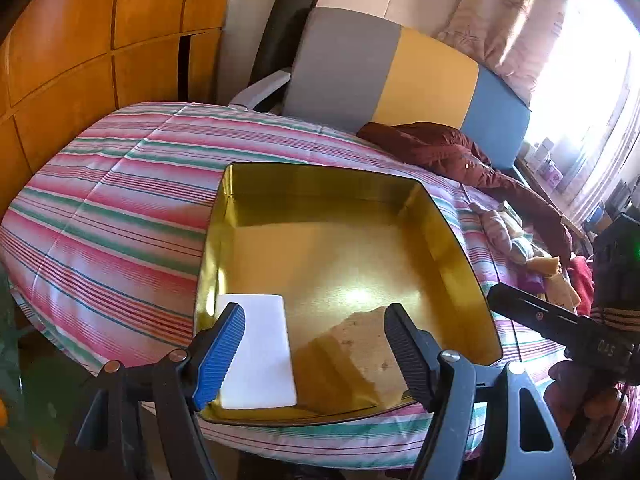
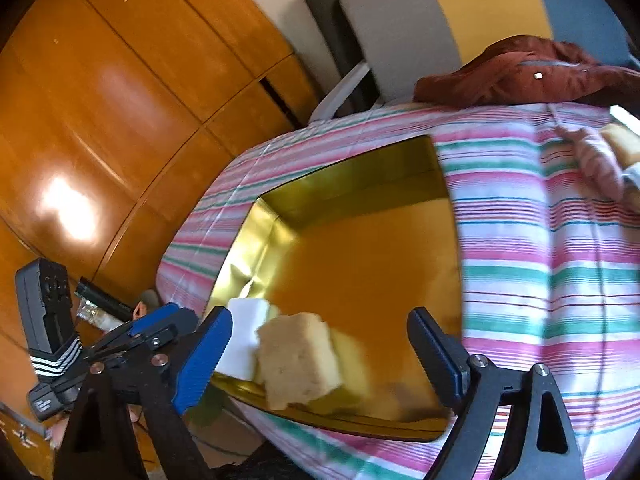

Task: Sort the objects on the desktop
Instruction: 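Move both open tools back toward the pile of items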

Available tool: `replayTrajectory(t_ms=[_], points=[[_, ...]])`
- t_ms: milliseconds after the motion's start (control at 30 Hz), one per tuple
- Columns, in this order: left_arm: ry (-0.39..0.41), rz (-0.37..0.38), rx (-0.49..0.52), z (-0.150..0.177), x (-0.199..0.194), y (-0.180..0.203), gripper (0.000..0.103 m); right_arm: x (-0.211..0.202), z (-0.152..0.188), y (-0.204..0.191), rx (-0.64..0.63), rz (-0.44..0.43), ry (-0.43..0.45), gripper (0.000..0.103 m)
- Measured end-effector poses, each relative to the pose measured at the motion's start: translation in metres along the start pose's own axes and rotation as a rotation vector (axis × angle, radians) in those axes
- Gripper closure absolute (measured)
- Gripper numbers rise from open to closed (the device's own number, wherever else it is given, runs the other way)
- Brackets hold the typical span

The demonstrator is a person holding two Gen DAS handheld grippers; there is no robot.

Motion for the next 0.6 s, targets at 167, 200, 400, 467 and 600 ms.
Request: replayTrajectory(t_ms=[167,200,400,467,600], points=[[-0.012,0.075,0.024,-0.002,-0.002,0.018,0.030,-0.025,0.001,0.024,0.028,0.054,0.042,0.012],[-0.011,0.091,0.033,-0.002,-0.003,0.023,0.030,-0.032,0.002,0.031,0.036,0.073,0.049,0.012],[0.009,0.170,0.131,-0.004,-0.011,0.060,0.029,-0.075,0.002,0.070,0.083,0.177,0.100,0.012],[0.009,0.194,0.165,-0.005,-0.013,0.074,0.029,-0.093,0.000,0.082,0.086,0.221,0.116,0.012],[0.015,0.247,0.224,-0.002,-0.020,0.100,0.028,-0.148,-0.006,0.114,0.114,0.325,0.189,0.012]])
Point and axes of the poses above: each gripper's, at about its wrist camera, not at the fingertips, and x roughly the way its jaws point, y to its right, z to its underside, the point moved 2 cm from there along x, roughly the way its jaws point, and after that the axes turned 12 degrees about -z, right-handed, at the moved point
